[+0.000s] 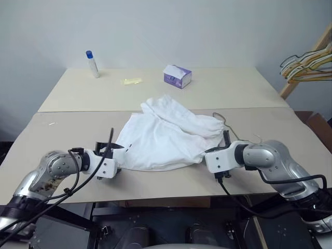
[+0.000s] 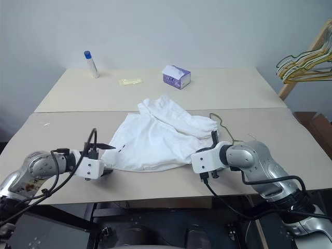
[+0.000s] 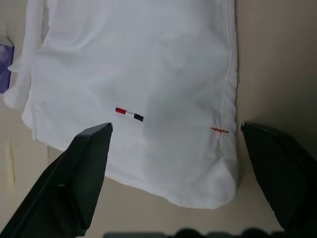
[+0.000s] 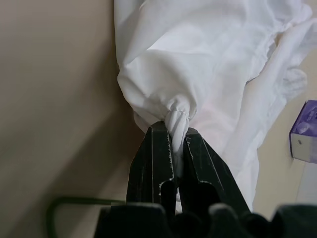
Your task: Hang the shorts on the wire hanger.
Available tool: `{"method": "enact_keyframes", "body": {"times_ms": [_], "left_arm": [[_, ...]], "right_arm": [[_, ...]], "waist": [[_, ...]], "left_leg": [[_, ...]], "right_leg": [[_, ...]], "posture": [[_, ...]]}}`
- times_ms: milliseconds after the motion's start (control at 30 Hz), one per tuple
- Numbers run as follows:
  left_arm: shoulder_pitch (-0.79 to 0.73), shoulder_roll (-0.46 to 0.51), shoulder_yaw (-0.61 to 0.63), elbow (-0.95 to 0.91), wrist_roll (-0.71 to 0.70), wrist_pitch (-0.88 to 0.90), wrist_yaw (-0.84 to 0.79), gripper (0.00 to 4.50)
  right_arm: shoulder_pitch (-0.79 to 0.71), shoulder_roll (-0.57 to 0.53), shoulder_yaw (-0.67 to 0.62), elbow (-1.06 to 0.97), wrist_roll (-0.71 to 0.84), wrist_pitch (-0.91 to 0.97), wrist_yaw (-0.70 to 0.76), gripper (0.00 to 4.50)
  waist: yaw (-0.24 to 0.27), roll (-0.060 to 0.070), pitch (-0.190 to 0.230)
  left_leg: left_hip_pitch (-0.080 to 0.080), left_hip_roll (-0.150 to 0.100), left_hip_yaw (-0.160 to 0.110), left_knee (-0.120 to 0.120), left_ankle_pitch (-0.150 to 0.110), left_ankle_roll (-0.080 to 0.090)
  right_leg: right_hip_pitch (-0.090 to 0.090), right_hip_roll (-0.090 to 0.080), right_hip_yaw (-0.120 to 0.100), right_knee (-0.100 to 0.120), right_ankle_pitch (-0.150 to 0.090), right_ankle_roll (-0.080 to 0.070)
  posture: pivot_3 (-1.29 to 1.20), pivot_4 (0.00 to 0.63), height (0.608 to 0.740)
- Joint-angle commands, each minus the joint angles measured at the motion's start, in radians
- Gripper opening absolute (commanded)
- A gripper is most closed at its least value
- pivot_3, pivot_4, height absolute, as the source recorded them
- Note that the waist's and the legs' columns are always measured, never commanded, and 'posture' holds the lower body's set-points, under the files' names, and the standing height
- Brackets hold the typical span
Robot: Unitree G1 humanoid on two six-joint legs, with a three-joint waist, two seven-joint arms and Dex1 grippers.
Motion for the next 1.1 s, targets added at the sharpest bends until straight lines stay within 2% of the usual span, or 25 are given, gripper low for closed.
{"method": "enact_keyframes", "body": {"times_ms": [33, 167, 267, 433, 633, 667, 767, 900, 1000, 1100], "left_arm": [[-0.045, 0.023, -0.059, 0.075, 0.124, -0.03, 0.02, 4.5], [-0.12, 0.012, -0.092, 0.154, 0.179, -0.047, 0.055, 4.5], [-0.179, -0.019, -0.11, 0.222, 0.202, -0.048, 0.096, 3.88], [-0.242, -0.078, -0.136, 0.295, 0.201, -0.044, 0.111, 2.25], [-0.268, -0.106, -0.146, 0.317, 0.19, -0.061, 0.104, 0.21], [-0.271, -0.105, -0.147, 0.319, 0.187, -0.064, 0.103, 0.02], [-0.261, -0.063, -0.146, 0.307, 0.11, -0.111, 0.007, 0.02], [-0.174, 0.041, -0.114, 0.192, -0.075, -0.127, -0.159, 0.02], [0.0, 0.16, -0.067, -0.02, -0.283, -0.068, -0.262, 0.02], [0.136, 0.224, -0.013, -0.172, -0.4, 0.002, -0.293, 0.02]], "right_arm": [[-0.023, 0.005, -0.039, -0.025, -0.006, 0.01, -0.013, 0.02], [-0.037, 0.02, -0.04, -0.022, -0.015, 0.018, -0.023, 0.02], [-0.042, 0.027, -0.039, -0.02, -0.017, 0.022, -0.027, 0.0], [-0.036, 0.026, -0.043, -0.031, -0.011, 0.026, -0.021, 0.0], [-0.044, 0.031, -0.046, -0.018, -0.013, 0.024, -0.031, 0.0], [-0.044, 0.031, -0.046, -0.016, -0.013, 0.023, -0.032, 0.0], [-0.032, 0.016, -0.057, -0.008, 0.009, 0.003, -0.027, 0.0], [0.002, -0.058, -0.091, 0.042, 0.127, -0.179, 0.026, 0.0], [0.046, -0.143, -0.117, 0.096, 0.271, -0.362, 0.122, 0.0], [0.063, -0.184, -0.125, 0.147, 0.337, -0.461, 0.173, 0.0]], "waist": [[-0.003, 0.003, -0.002], [-0.007, 0.009, -0.009], [-0.009, 0.012, -0.011], [-0.006, 0.012, -0.012], [-0.007, 0.012, -0.012], [-0.009, 0.012, -0.012], [-0.012, 0.012, -0.012], [-0.024, 0.012, -0.012], [-0.039, 0.012, -0.012], [-0.042, 0.011, -0.011]], "left_leg": [[0.0, 0.0, 0.0, 0.0, 0.0, 0.0], [0.002, 0.0, 0.001, 0.0, 0.0, 0.0], [0.003, 0.0, 0.001, 0.0, 0.0, 0.0], [0.002, -0.001, 0.001, 0.0, 0.0, 0.0], [0.001, -0.001, 0.001, 0.001, 0.0, 0.0], [0.001, -0.001, 0.001, 0.001, 0.0, 0.0], [0.001, -0.001, 0.001, 0.001, 0.0, 0.0], [-0.001, 0.0, 0.001, 0.0, 0.0, 0.001], [0.0, 0.0, 0.001, 0.0, -0.002, 0.003], [0.0, 0.004, 0.002, 0.0, -0.003, 0.004]], "right_leg": [[0.0, 0.0, 0.0, 0.0, 0.0, 0.0], [0.001, 0.0, 0.001, 0.001, 0.0, 0.0], [0.001, 0.001, 0.001, 0.002, 0.0, 0.0], [0.001, 0.0, 0.001, 0.002, 0.0, 0.001], [0.001, 0.0, 0.001, 0.002, 0.0, 0.001], [0.0, 0.0, 0.001, 0.002, 0.0, 0.001], [0.0, 0.0, 0.002, 0.002, 0.0, 0.001], [-0.002, 0.0, 0.002, 0.001, 0.0, 0.001], [-0.001, 0.0, 0.003, -0.001, -0.001, 0.001], [-0.001, -0.001, 0.004, -0.001, -0.001, 0.002]], "posture": [[0.04, 0.0, 0.74], [0.04, 0.0, 0.74], [0.04, 0.0, 0.74], [0.03, 0.0, 0.74], [0.02, 0.0, 0.74], [0.02, 0.0, 0.74], [0.02, 0.0, 0.74], [0.03, 0.0, 0.74], [0.03, 0.002, 0.74], [0.04, 0.012, 0.74]]}}
